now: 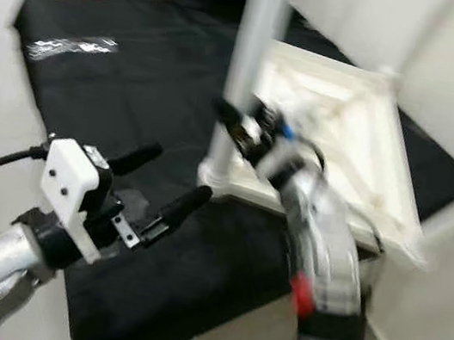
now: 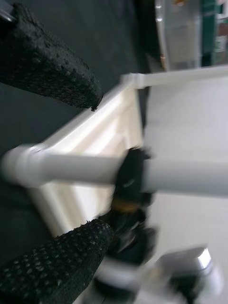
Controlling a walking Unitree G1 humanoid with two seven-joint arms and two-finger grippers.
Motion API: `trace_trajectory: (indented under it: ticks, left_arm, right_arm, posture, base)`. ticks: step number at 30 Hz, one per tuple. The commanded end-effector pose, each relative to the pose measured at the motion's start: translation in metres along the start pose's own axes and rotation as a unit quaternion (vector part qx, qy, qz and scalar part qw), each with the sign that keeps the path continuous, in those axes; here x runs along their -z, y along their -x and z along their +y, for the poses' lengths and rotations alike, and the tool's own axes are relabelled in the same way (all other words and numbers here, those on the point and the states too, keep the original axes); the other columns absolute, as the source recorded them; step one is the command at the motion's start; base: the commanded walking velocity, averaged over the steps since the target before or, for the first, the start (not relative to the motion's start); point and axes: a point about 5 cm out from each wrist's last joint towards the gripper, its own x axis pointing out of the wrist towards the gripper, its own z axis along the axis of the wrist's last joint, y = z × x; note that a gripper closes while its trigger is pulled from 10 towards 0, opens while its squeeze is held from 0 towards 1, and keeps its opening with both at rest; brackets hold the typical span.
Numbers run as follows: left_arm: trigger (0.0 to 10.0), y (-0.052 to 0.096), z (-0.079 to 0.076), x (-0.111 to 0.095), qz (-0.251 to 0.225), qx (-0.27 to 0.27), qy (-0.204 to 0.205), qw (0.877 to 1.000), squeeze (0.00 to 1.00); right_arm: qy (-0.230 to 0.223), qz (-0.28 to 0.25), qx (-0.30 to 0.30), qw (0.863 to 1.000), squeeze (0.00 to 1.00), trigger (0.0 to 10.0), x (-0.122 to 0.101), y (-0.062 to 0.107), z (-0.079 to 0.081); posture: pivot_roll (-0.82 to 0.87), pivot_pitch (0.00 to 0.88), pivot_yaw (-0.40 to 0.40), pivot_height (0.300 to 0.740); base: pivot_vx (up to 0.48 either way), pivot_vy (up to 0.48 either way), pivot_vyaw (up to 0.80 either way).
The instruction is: Building children table
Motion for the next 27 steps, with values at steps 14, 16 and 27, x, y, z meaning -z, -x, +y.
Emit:
trace_trajectory:
  ticks: [14,16,27]
  left_arm:
    - [10.0,-0.004,-0.002,-0.003,-0.015,0.013,-0.006,1.000,0.00]
    - [10.0,-0.005,-0.002,-0.003,-0.016,0.014,-0.004,1.000,0.00]
    - [10.0,-0.007,-0.003,-0.001,-0.009,0.010,-0.002,1.000,0.00]
  right_arm:
    - [0.020,0.121,0.001,0.992,0.00,10.0,0.017,-0.019,-0.020]
    - [0.013,0.082,-0.039,0.996,0.13,10.0,0.000,-0.026,-0.026]
    - [0.013,-0.026,-0.376,0.926,1.00,10.0,-0.061,-0.041,-0.053]
  posture:
    - [0.11,0.192,-0.159,0.740]
    - [0.11,0.204,-0.145,0.740]
    - [0.13,0.224,-0.152,0.740]
  base:
    - [0.000,0.000,0.00]
    - [0.000,0.000,0.00]
    - [0.000,0.000,0.00]
